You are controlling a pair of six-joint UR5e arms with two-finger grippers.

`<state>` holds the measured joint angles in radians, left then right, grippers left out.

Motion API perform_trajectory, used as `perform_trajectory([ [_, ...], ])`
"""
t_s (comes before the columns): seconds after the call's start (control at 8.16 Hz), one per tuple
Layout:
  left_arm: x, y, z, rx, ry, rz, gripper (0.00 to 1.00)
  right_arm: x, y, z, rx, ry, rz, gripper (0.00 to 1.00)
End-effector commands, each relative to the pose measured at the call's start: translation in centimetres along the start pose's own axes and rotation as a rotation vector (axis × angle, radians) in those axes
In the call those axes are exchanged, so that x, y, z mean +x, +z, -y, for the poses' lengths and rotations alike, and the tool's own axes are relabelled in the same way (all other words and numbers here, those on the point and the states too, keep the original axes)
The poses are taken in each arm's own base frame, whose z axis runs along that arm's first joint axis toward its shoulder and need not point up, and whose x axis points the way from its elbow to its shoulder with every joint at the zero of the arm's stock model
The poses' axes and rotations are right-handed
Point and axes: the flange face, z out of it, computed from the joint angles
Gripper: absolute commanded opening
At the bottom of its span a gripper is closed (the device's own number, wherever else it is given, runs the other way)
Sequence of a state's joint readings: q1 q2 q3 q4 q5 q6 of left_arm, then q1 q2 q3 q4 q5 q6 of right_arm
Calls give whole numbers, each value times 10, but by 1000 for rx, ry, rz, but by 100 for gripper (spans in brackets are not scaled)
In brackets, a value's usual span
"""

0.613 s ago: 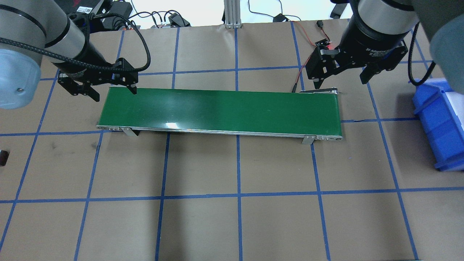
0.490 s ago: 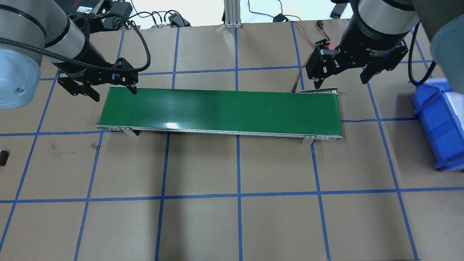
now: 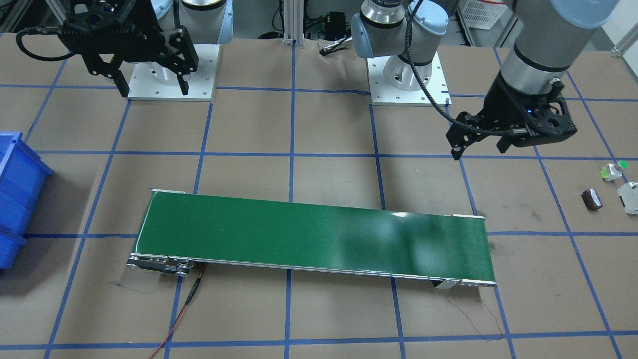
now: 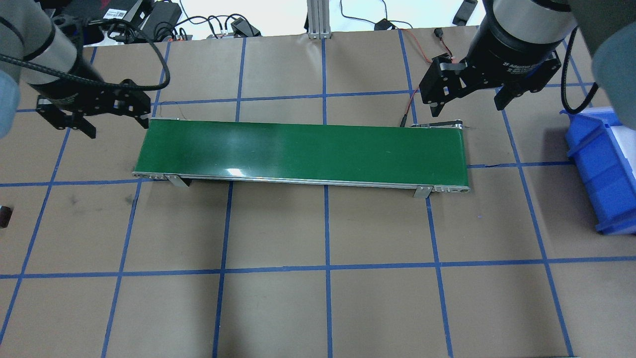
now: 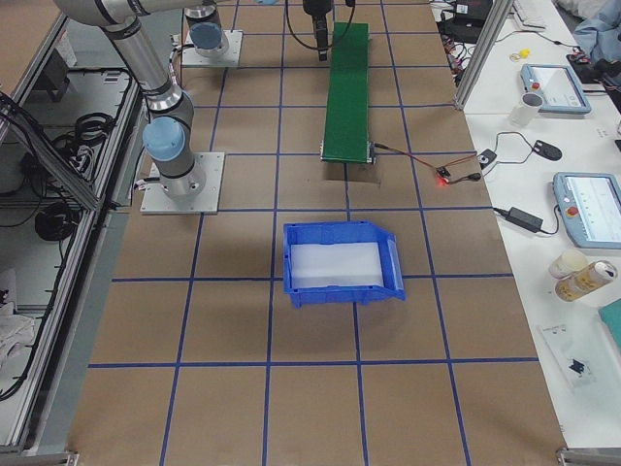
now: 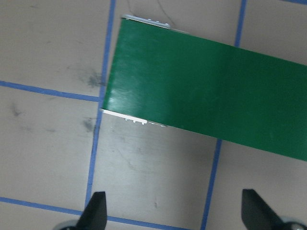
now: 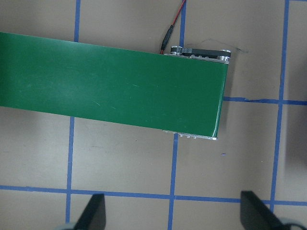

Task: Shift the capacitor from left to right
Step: 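Move the left gripper away from the conveyor toward the table edge, then grasp the brown capacitor with the left gripper and lift it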

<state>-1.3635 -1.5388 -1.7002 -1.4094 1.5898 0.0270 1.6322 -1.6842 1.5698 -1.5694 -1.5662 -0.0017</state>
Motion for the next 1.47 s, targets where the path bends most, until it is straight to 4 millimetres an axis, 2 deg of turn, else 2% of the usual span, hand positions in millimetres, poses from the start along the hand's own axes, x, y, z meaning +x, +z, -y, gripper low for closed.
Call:
perform_trajectory([
  [0.0, -135, 11, 18, -9, -66, 1, 100, 0, -1, 1, 8, -4, 0, 100],
  [0.25, -235, 51, 28, -60, -41, -7, 100, 0, -1, 1, 8, -4, 0, 100],
  [0.37, -283, 73, 34, -39, 35, 6, 100, 0, 0, 1, 7, -4, 0, 100],
  [0.61, -365, 136, 42, -32, 123, 25, 100, 0, 0, 1, 7, -4, -2, 100],
  [0.74, -395, 171, 41, -48, 139, 12, 100, 0, 0, 1, 7, -3, 0, 100],
  [0.86, -410, 202, 46, -48, 137, 21, 100, 0, -1, 1, 8, -3, -2, 100],
  [0.98, -416, 224, 48, -61, 133, 17, 100, 0, 0, 1, 7, -3, 0, 100],
  [1.1, -417, 238, 49, -73, 137, 1, 100, 0, 0, 1, 7, -4, 0, 100],
  [1.35, -421, 247, 48, -97, 170, 15, 100, 0, 0, 1, 7, -4, 0, 100],
])
